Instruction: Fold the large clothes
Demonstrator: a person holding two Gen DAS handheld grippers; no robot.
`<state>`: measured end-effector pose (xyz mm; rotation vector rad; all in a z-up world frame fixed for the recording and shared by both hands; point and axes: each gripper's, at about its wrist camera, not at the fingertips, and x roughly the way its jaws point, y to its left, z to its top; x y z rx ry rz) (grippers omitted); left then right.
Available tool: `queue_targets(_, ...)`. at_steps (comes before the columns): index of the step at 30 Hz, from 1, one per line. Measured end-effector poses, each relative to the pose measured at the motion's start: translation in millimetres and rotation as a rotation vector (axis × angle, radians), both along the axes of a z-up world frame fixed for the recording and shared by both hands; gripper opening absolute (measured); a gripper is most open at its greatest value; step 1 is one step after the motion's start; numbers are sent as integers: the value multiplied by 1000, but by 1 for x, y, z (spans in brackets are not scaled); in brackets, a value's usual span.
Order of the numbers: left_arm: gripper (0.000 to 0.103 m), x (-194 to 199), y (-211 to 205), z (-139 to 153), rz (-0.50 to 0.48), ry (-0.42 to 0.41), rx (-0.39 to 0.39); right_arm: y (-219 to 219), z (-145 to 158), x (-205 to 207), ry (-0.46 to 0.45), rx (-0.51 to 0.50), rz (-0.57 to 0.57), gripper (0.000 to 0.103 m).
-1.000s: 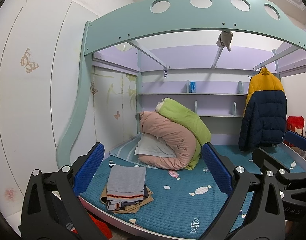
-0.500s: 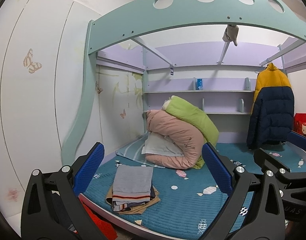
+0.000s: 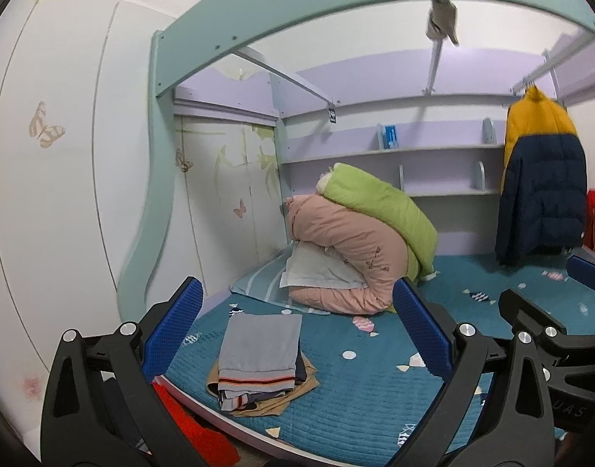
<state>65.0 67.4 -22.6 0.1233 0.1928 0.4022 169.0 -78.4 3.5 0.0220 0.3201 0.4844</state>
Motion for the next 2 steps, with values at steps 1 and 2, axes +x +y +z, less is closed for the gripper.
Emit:
queue_targets(1,98,10,-6,-6,-5,19,13,-4,-8,9,21,6,-6,95)
queue_targets(2,98,20,-12,-12,-16,40,22,-10,-17,20,48,14,-17,95)
